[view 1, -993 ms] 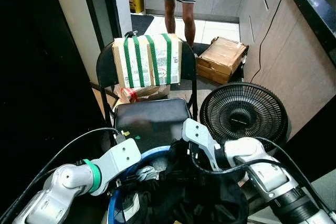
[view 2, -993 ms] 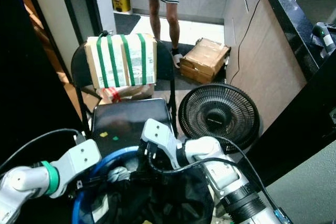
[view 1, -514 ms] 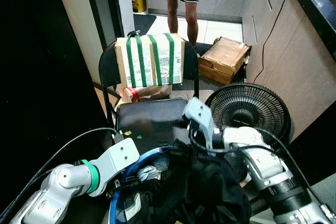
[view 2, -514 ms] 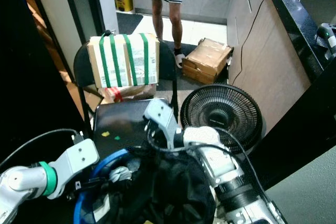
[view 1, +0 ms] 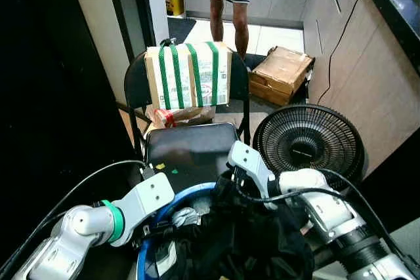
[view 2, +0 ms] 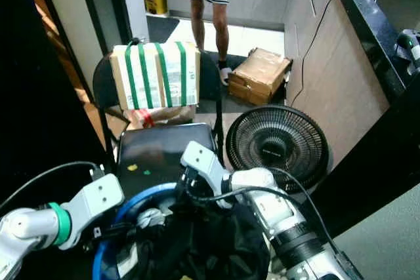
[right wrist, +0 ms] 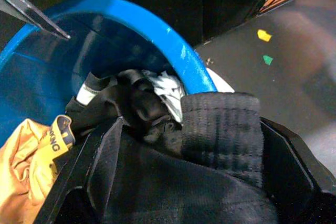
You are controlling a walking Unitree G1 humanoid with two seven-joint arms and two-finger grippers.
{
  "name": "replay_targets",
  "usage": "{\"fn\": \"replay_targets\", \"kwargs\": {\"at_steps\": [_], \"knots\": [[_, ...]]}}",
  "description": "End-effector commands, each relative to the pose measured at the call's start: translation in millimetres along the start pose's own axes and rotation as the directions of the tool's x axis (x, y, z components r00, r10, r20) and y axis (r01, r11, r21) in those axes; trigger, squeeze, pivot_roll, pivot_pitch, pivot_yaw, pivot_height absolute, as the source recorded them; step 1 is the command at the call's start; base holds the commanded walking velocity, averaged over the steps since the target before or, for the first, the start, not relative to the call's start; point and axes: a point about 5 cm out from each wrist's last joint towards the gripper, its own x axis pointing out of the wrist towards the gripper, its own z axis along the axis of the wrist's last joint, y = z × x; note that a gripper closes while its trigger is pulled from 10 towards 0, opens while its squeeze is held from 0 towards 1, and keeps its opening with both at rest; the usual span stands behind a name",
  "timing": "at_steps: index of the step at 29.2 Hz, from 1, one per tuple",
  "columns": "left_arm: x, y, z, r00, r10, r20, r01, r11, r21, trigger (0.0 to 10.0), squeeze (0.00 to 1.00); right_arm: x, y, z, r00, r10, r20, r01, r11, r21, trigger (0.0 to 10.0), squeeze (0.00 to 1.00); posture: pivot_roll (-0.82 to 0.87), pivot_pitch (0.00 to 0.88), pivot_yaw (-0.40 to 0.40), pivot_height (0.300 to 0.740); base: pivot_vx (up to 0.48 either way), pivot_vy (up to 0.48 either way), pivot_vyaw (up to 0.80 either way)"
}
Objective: Clothes washing
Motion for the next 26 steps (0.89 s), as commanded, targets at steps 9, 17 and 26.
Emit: {"fn": "replay_targets", "kwargs": {"at_steps": [9,17,26], "knots": [[5.9,-14.8,-6,0.997,-0.08,-0.023,0.079,0.997,-0.017,10.0,0.0,7.8,15.1,2,0.986,0.16,-0.055,-0.162,0.986,-0.044,10.0,0.0,0.13,0.077,0.07,0.74,0.0,0.0,0.0],[6.3,-14.9,-6,0.997,-0.074,-0.026,0.073,0.997,-0.025,10.0,0.0,7.7,19.5,1,0.974,0.215,-0.066,-0.217,0.976,-0.03,0.0,0.0,0.14,0.088,0.064,0.74,0.0,0.0,0.0],[6.2,-18.0,-7,0.995,-0.091,-0.031,0.09,0.995,-0.036,10.0,0.0,6.5,22.4,-11,0.954,0.263,-0.141,-0.265,0.964,0.003,0.0,0.0,0.14,0.09,0.064,0.74,0.0,0.0,0.0]]}}
